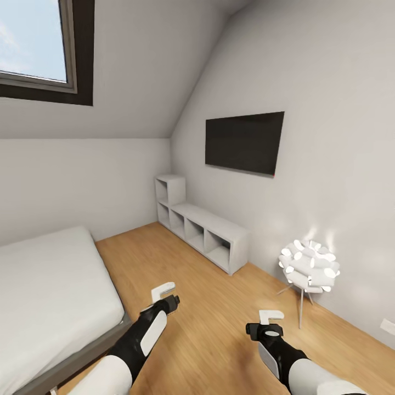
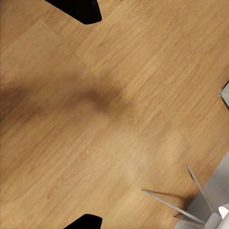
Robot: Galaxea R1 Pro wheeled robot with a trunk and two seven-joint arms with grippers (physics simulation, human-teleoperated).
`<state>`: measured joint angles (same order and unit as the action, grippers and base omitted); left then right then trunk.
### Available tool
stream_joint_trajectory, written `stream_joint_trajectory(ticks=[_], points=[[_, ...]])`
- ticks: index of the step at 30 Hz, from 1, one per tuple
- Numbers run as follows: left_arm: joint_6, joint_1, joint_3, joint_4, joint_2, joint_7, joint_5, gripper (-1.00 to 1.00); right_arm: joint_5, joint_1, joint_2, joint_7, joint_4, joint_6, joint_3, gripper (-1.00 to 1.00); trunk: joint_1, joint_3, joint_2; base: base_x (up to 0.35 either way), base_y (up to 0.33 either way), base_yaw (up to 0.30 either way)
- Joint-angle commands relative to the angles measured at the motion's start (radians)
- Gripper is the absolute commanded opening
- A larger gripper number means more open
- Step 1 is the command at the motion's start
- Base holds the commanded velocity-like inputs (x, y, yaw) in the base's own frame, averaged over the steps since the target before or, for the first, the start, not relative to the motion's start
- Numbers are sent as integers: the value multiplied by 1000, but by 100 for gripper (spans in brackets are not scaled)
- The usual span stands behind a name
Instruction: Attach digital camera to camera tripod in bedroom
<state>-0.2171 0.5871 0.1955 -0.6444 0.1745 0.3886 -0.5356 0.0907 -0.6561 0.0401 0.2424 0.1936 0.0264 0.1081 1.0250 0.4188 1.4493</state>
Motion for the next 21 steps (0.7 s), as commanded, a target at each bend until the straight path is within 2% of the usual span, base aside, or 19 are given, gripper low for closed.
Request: stream_joint_trajectory(ticks=[1, 8, 15, 18, 21], points=[[-4, 0, 2, -9, 0, 12, -6, 100, 10, 0, 0, 6, 1, 3, 8, 100, 4, 4, 8, 0, 0, 0], [-32, 0, 4, -36, 0, 35, -9, 100, 13, 0, 0, 4, 1, 9, 5, 100, 31, 26, 57, 0, 0, 0], [-55, 1, 2, -38, 0, 37, -10, 100, 13, 0, 0, -12, 1, 70, 6, 100, 57, 48, 106, 0, 0, 0], [-63, 0, 0, -32, 0, 38, -14, 100, 13, 0, 0, -50, 1, 81, 4, 100, 69, 58, 127, 0, 0, 0], [-120, 0, -1, -32, -1, 38, -12, 100, 13, 0, -1, -92, 0, 85, 4, 100, 80, 67, 148, 0, 0, 0]])
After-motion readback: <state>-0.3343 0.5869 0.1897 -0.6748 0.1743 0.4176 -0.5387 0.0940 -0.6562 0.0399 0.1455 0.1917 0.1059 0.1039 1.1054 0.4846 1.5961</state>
